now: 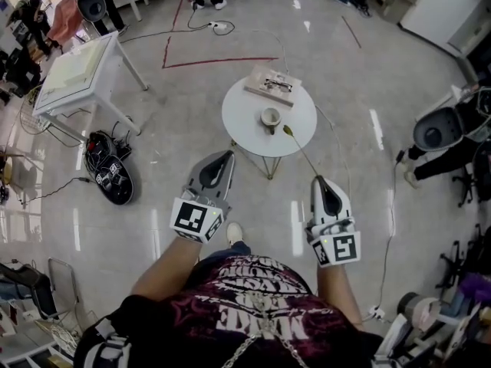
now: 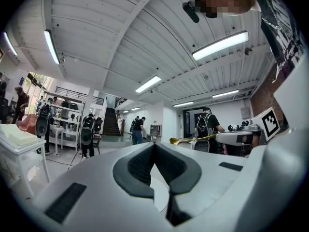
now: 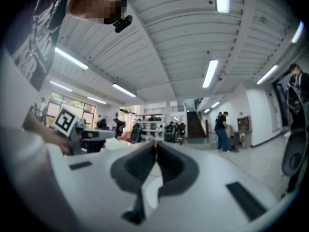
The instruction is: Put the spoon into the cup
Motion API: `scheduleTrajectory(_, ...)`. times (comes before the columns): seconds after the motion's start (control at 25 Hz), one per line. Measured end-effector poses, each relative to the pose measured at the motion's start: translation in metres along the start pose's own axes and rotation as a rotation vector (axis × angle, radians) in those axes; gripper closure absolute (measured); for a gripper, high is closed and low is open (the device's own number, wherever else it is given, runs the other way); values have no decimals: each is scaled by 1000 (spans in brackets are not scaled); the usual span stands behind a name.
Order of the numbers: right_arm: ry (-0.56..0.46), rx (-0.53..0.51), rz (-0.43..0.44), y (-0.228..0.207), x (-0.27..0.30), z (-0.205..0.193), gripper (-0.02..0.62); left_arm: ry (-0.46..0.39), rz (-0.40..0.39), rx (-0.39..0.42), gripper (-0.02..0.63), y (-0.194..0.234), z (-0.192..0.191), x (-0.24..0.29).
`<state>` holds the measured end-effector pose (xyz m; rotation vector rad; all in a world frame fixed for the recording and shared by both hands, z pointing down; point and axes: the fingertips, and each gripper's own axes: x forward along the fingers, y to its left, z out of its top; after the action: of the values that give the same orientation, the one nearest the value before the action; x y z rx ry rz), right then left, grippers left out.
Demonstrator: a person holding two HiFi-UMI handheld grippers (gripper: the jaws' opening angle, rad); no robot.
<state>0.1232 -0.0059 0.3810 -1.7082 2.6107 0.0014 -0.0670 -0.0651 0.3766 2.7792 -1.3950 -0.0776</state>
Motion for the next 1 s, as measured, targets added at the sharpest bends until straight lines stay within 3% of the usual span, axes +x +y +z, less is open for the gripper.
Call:
scheduleTrajectory(0.4, 8, -31, -48, 11, 32, 4, 560, -5, -54, -27, 578, 35, -3, 16)
scheduleTrajectory(1.0, 9, -74, -85, 13, 42, 26, 561, -31, -101, -56, 578, 46, 3, 31)
